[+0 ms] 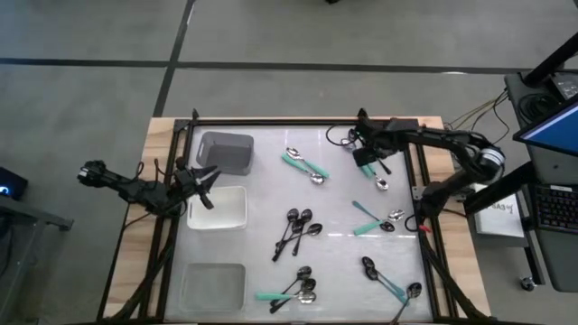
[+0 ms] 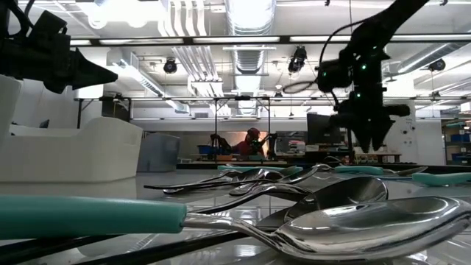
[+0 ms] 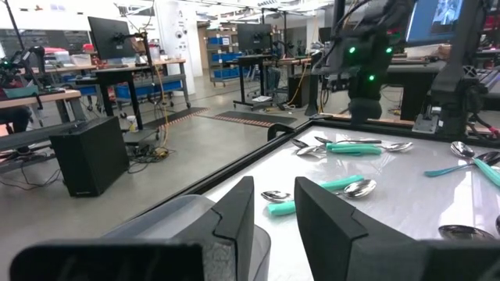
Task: Sort silverware by color (type)
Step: Put the black spoon into the black bin
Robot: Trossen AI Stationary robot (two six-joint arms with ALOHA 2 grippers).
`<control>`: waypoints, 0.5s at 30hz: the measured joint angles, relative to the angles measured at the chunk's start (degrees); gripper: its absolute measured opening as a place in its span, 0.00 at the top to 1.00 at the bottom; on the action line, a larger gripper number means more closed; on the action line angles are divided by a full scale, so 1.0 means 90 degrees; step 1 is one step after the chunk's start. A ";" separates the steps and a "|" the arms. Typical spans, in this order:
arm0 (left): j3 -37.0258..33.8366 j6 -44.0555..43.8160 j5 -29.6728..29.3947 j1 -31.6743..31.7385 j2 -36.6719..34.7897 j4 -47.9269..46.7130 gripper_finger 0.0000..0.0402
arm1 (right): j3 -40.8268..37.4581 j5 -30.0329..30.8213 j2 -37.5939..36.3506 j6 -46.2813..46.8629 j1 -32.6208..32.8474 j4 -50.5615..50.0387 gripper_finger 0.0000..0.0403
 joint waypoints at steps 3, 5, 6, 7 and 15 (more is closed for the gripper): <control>0.0000 0.0000 0.0000 -0.0002 0.0000 -0.0001 0.81 | 0.0104 -0.0068 0.0326 -0.0195 -0.0191 -0.0195 0.67; 0.0000 -0.0002 -0.0001 0.0000 0.0001 0.0001 0.81 | 0.0105 -0.0364 0.0489 -0.0298 -0.0330 -0.0159 0.67; -0.0001 0.0000 0.0000 -0.0002 0.0002 0.0001 0.81 | 0.0102 -0.0478 0.0558 -0.0386 -0.0392 -0.0133 0.67; 0.0000 0.0000 -0.0001 -0.0001 0.0001 0.0002 0.81 | 0.0100 -0.0501 0.0629 -0.0430 -0.0441 -0.0119 0.67; -0.0002 0.0000 0.0000 -0.0001 0.0002 0.0001 0.81 | 0.0100 -0.0505 0.0993 -0.0626 -0.0797 0.0117 0.67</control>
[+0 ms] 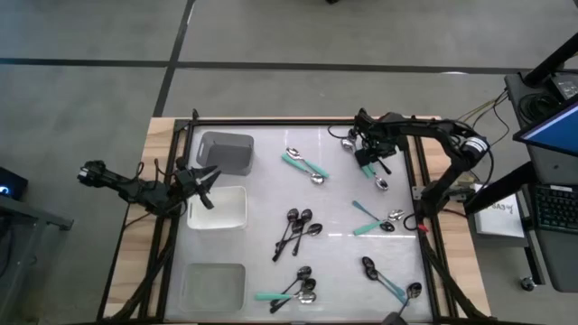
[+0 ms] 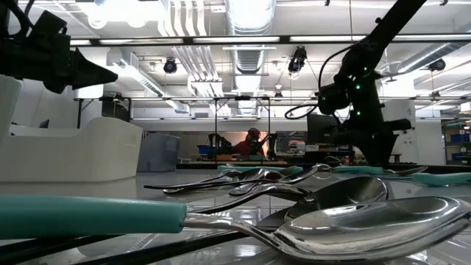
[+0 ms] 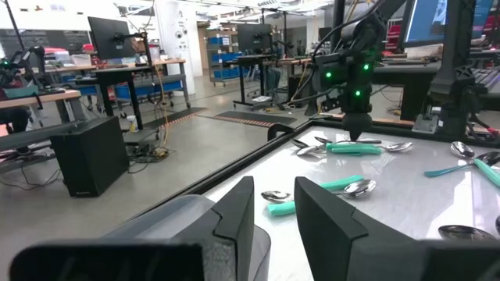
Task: Sort silverware by color (type)
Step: Put the black spoon into the black bin
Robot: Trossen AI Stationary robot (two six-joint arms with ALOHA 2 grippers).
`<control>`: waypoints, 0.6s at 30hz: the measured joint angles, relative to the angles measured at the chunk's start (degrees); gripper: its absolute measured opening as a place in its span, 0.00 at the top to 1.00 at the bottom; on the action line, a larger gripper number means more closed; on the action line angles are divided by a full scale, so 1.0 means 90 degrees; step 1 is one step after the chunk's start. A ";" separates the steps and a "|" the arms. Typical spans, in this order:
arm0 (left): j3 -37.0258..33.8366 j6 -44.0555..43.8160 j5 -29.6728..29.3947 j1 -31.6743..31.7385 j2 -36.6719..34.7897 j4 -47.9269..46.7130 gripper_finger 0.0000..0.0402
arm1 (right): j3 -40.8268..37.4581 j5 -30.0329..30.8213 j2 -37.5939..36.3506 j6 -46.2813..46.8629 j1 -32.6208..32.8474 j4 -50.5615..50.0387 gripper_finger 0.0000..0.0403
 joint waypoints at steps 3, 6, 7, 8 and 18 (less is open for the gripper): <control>-0.0001 0.0000 -0.0002 -0.0001 0.0000 -0.0001 0.81 | 0.0002 -0.0144 0.0082 -0.0081 -0.0103 0.0144 0.67; 0.0000 -0.0002 -0.0001 -0.0001 -0.0002 0.0000 0.81 | 0.0005 -0.0373 0.0173 -0.0112 -0.0178 0.0270 0.67; 0.0000 -0.0002 -0.0001 0.0000 -0.0001 -0.0001 0.81 | 0.0006 -0.0419 0.0207 -0.0151 -0.0190 0.0298 0.67; 0.0001 0.0000 0.0000 0.0000 -0.0001 -0.0001 0.81 | 0.0013 -0.0451 0.0243 -0.0192 -0.0209 0.0316 0.67; -0.0001 -0.0002 -0.0002 -0.0001 -0.0002 0.0001 0.81 | 0.0020 -0.0756 0.0595 -0.0465 -0.0305 0.0405 0.81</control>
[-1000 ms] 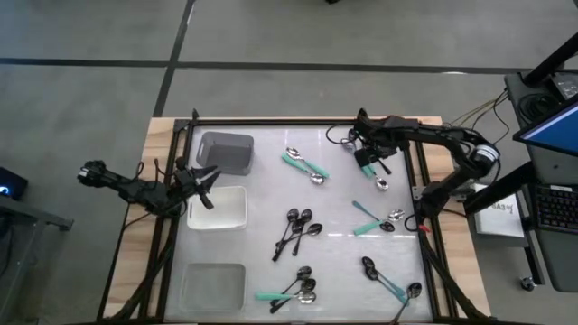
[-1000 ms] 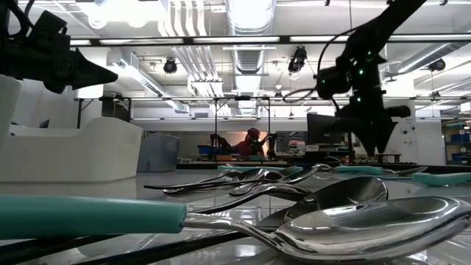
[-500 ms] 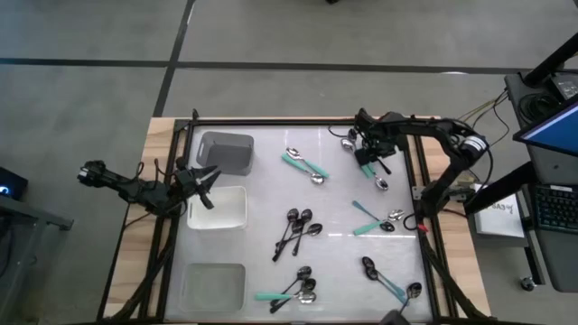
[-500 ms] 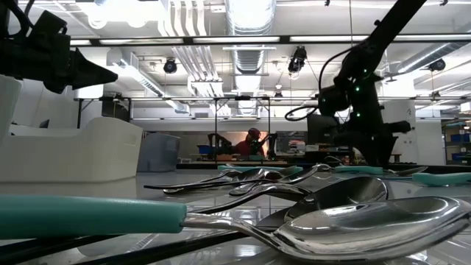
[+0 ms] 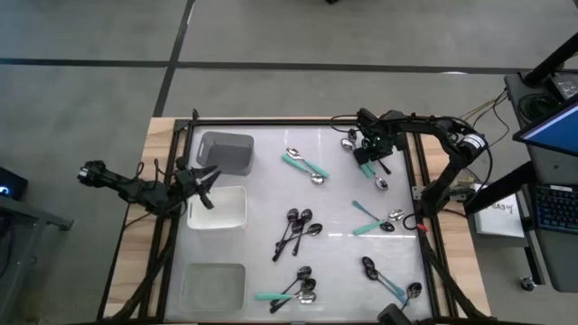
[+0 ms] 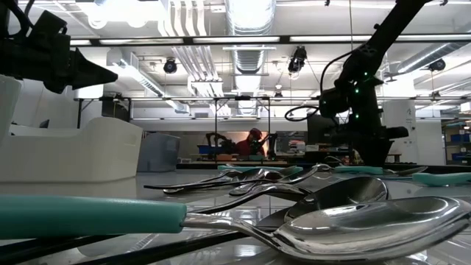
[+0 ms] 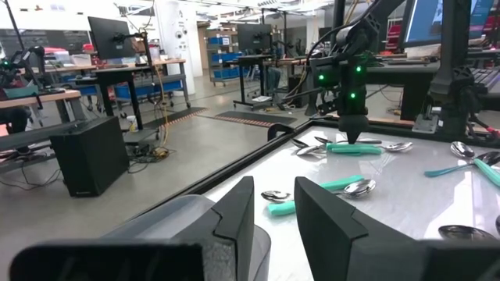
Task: Sort silverware by color (type)
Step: Put the black spoon into the black bin
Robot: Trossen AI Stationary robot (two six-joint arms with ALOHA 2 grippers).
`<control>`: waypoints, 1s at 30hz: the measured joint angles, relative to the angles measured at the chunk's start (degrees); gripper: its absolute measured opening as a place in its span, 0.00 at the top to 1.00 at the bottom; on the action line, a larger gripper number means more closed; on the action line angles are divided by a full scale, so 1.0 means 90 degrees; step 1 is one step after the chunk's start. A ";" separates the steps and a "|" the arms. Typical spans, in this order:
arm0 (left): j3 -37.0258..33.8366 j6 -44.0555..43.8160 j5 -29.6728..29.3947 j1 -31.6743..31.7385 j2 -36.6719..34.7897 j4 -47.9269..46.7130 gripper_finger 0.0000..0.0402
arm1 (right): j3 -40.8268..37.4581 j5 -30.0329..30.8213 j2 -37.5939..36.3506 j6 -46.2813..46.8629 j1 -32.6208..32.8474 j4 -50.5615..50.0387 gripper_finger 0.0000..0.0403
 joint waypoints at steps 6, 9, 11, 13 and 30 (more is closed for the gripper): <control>0.0002 0.0001 0.0001 0.0001 0.0000 -0.0002 0.81 | -0.0006 -0.0052 -0.0001 -0.0274 -0.0002 0.0042 0.96; 0.0000 0.0000 0.0000 0.0000 0.0000 -0.0002 0.81 | -0.0008 -0.0047 -0.0087 -0.0441 -0.0007 0.0054 0.97; 0.0000 0.0002 0.0002 0.0000 0.0002 -0.0002 0.81 | -0.0012 -0.0041 -0.0220 -0.0504 -0.0015 0.0065 0.97; 0.0002 0.0002 0.0001 0.0000 0.0001 -0.0001 0.81 | -0.0036 -0.0054 -0.0410 -0.0522 -0.0017 0.0095 0.97; 0.0000 -0.0374 0.0041 0.0000 0.0000 0.0095 0.81 | -0.0030 0.0309 -0.2663 -0.0493 0.0563 0.1669 0.98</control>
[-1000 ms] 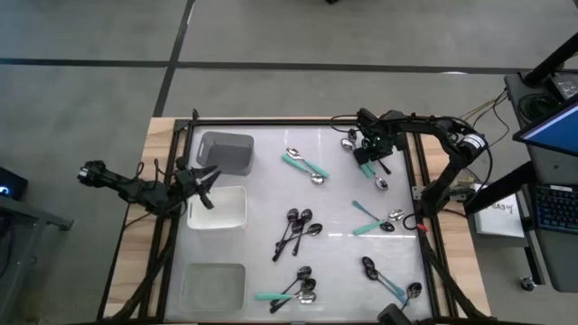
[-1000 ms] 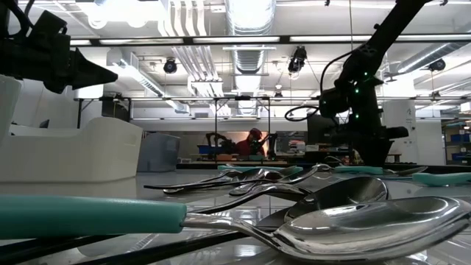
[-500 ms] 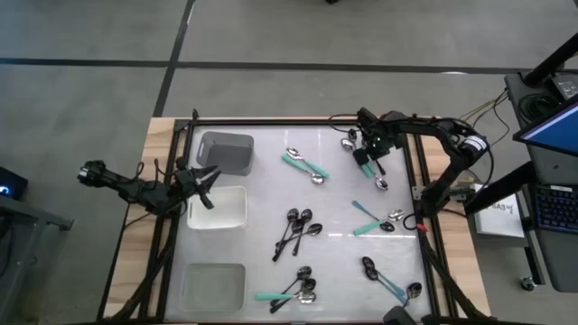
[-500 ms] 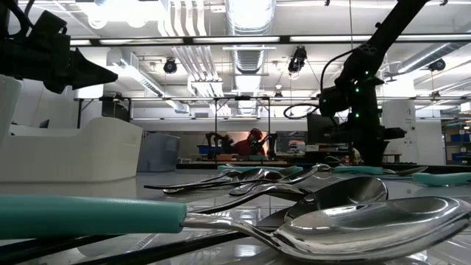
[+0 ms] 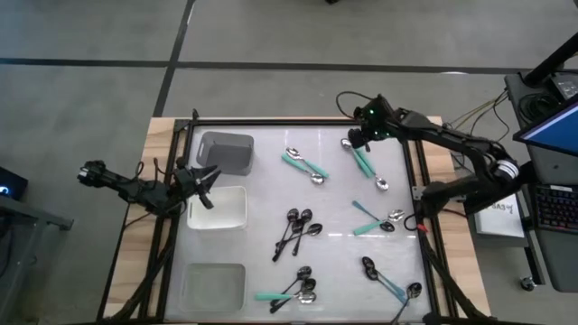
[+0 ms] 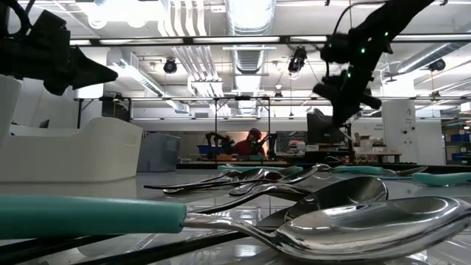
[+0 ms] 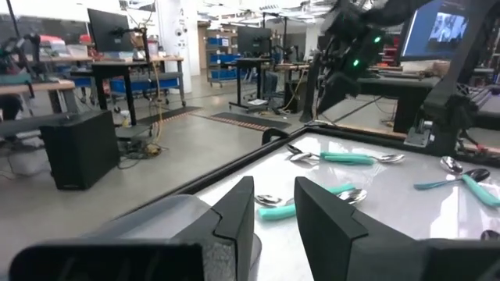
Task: Sort silverware by color (type)
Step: Put the black spoon into the black bin
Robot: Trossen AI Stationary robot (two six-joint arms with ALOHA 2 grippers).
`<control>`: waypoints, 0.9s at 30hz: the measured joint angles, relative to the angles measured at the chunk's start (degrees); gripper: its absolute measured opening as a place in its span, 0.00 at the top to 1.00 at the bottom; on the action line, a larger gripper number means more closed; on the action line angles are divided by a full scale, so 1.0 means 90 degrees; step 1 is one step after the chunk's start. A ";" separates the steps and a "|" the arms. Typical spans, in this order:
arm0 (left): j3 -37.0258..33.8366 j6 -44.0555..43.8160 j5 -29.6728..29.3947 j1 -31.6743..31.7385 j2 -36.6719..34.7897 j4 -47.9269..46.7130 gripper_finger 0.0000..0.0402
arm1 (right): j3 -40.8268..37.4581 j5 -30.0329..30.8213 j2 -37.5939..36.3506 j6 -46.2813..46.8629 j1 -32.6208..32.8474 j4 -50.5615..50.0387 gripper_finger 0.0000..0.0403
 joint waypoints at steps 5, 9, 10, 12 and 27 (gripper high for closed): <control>0.0000 0.0025 0.0002 0.0000 0.0000 0.0006 0.81 | 0.0000 0.0002 -0.0115 -0.0044 0.0336 0.0328 0.98; 0.0000 0.2198 0.0000 0.0002 0.0000 0.0046 0.81 | 0.0007 -0.0020 -0.0009 -0.0061 0.0518 0.0689 0.98; 0.0000 0.2648 0.0005 0.0002 0.0000 0.0058 0.81 | 0.0007 -0.0039 0.0042 -0.0058 0.0569 0.0711 0.98; 0.0000 0.2764 0.0005 0.0002 0.0000 0.0067 0.81 | 0.0007 -0.0046 0.0138 -0.0058 0.0667 0.0727 0.98; 0.0000 0.1051 0.0010 0.0022 0.0002 0.0313 0.81 | 0.0007 -0.1068 0.0740 -0.0154 0.0964 0.2036 0.98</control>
